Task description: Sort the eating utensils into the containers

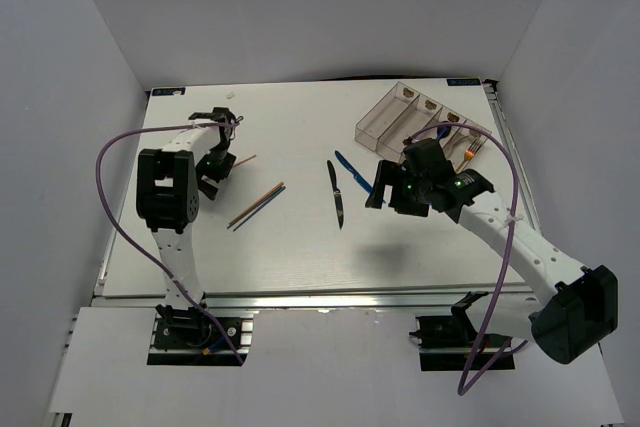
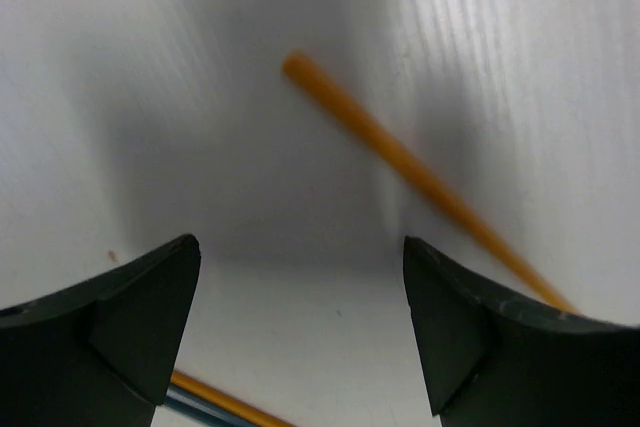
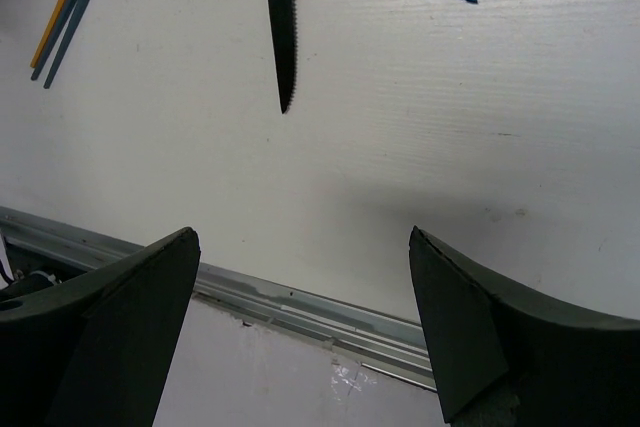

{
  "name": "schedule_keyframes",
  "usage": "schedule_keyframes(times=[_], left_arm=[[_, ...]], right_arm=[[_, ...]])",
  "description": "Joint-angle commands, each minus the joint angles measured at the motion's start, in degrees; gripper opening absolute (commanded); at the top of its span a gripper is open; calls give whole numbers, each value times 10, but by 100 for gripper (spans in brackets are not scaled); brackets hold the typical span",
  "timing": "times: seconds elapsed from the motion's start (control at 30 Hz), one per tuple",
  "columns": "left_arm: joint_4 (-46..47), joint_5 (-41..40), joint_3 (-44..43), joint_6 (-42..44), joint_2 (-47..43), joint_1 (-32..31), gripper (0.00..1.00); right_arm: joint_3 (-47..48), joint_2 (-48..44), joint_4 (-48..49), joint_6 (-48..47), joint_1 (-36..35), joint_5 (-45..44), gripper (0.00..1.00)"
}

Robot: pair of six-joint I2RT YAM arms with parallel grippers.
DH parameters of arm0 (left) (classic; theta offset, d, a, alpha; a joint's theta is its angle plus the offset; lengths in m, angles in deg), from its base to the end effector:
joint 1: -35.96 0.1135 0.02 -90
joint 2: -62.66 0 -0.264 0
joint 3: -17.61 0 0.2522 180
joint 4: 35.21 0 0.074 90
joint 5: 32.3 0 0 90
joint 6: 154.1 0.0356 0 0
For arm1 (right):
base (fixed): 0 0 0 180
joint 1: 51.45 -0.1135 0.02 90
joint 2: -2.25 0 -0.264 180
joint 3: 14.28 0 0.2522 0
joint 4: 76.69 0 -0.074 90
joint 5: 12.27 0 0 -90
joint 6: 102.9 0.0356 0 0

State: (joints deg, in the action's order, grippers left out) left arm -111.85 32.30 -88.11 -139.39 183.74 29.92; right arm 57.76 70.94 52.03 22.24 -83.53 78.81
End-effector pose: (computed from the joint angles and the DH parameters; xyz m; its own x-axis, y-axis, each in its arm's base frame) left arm 0.3952 -0.0265 0.1667 -0.3587 -0.8407 -0.4058 -0.9334 0.3294 0.1426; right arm 0.2108 0.1330 0.2928 -0.8261 0.1613 -0.5399 -0.0810 0.9142 0.3971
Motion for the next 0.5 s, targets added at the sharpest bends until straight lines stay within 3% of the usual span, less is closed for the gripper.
schedule_keyframes(times=[0.0,0.33,0.47], left_arm=[[94,-41,34,-155,-45,6,91],[184,-25,93,-94,-110,29,88],[214,-29,76,-59,-127,45,89]], right_arm=[[21,-22,6,-17,-2,16,90],[24,-11,-1,-33,-2,4,89],[32,7,-2,-36,-1,3,89]])
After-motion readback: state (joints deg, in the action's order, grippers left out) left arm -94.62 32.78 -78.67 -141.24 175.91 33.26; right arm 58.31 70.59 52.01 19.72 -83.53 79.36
